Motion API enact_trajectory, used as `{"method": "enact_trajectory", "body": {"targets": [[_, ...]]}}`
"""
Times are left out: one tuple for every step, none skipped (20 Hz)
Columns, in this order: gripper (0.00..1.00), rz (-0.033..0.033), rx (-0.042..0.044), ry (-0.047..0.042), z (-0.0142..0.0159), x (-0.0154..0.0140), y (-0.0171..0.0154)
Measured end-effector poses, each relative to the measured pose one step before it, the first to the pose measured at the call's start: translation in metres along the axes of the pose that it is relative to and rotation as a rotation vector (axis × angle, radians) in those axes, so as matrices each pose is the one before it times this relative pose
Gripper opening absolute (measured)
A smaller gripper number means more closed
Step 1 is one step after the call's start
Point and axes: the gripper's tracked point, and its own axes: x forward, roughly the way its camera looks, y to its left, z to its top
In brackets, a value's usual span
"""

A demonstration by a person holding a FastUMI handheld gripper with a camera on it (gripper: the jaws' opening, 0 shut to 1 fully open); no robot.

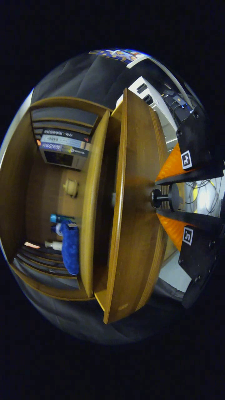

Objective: Pull open the drawer, take out the items inside it, and place them on the countertop above the cabinet.

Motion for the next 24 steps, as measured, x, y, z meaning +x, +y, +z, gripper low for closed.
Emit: {"method": "enact_trajectory", "body": {"targets": [[0.53,0.00365,-0.0044,0.06018,-0.00216,0.00206,-0.00018],[0.51,-0.00226,-0.01429,0.04861,-0.00335,-0.0008,-0.0001],[0.48,-0.00679,-0.02008,0.01533,0.00268,-0.00409,0.00036],[0.46,-0.0127,-0.01321,-0.00634,0.00066,0.004,-0.00117],[0.43,-0.00924,-0.0089,-0.01645,0.0003,-0.00073,-0.00071],[0.43,-0.01083,0.00997,-0.02608,-0.00003,-0.00163,-0.00144],[0.44,-0.01221,0.04276,-0.02999,0.00008,-0.00331,0.00002],[0.36,0.00132,0.02874,-0.01464,-0.0002,0.00495,0.00012],[0.35,-0.00132,0.01669,-0.01951,0.00177,-0.00057,-0.00018],[0.35,-0.00578,-0.00657,-0.00052,-0.00188,-0.0007,0.00035],[0.36,-0.00855,-0.01502,-0.00638,0.00007,-0.00168,-0.00018],[0.36,-0.00786,-0.01316,-0.00427,0.00008,-0.00027,-0.00012],[0.36,-0.00507,-0.00816,-0.00625,0.00022,0.00021,0.00027],[0.36,-0.00319,0.0009,-0.00427,-0.0009,-0.00054,-0.00001],[0.36,-0.00136,0.0043,-0.00625,0.00043,-0.00097,-0.00015],[0.36,-0.00294,0.00297,-0.00352,-0.0009,-0.00086,0.00011],[0.36,-0.00063,-0.0041,0.00059,-0.00057,-0.00237,-0.0001],[0.36,0.00205,-0.00426,0.00059,-0.00271,-0.00285,0.00017],[0.36,0.00277,-0.00481,0.00109,-0.00325,-0.00536,-0.00026],[0.36,0.00201,-0.00207,-0.00069,-0.00413,-0.00459,-0.00033],[0.36,0.00076,0.00606,-0.00103,-0.00518,-0.00683,-0.00079],[0.36,0.00048,0.00617,0.0051,-0.00837,-0.00676,-0.00014],[0.36,-0.00024,0.00411,-0.00893,-0.00505,-0.00813,0.00073],[0.35,-0.00295,-0.00172,-0.00725,-0.00256,-0.00567,-0.00055]]}}
